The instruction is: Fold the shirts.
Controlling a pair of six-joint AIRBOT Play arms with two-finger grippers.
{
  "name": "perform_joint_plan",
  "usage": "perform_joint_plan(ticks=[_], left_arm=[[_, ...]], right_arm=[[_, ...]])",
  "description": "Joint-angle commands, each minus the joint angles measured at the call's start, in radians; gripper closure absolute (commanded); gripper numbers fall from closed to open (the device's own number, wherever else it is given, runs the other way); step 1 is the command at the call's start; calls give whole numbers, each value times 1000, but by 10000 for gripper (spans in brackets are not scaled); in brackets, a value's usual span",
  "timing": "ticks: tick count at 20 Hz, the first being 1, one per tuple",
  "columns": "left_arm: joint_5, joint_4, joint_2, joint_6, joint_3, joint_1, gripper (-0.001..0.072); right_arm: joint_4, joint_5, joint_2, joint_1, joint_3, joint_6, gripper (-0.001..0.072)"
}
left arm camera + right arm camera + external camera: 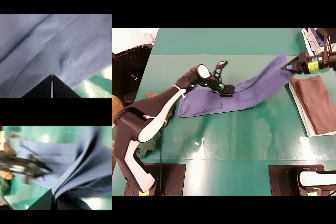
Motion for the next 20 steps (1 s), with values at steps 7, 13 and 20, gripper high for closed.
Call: perform_joint_plan(ticks=[7, 13, 20], left_arm=[[-3, 11, -76, -30, 76, -16, 683], [-143, 130, 29, -32, 199, 151, 683], [-225, 208, 299, -29, 234, 496, 683]], right_arm=[[31, -72, 7, 251, 171, 14, 698], [37, -177, -31, 407, 171, -8, 697], [125, -484, -264, 754, 257, -143, 665]])
